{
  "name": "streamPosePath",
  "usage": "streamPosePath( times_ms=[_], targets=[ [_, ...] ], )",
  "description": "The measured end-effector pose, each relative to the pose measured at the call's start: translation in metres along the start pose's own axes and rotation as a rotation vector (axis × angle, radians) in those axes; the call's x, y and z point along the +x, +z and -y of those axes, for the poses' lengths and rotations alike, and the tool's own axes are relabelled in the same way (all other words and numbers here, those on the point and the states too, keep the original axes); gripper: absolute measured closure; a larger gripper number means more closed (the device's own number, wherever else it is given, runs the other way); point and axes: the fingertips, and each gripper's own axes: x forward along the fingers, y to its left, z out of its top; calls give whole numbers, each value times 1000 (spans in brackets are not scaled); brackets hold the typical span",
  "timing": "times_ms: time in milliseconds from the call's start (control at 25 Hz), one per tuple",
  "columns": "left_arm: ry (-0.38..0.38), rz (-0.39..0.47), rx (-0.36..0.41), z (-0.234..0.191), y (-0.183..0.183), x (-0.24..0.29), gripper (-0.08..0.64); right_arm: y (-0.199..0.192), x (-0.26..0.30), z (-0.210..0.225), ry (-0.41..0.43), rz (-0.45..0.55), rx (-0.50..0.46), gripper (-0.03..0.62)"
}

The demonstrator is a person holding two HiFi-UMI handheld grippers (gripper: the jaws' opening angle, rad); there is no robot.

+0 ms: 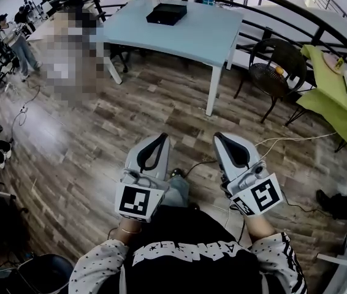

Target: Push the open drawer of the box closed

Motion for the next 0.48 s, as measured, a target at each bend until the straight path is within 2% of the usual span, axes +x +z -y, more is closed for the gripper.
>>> streamPosePath(
  times_ms=[240,480],
  targets=[
    [-2,31,-16,-28,1,34,560,-5,40,19,15,-9,-20,592],
    [29,20,-26,-78,-11,79,560,-22,101,49,40,-19,-9,592]
  ],
)
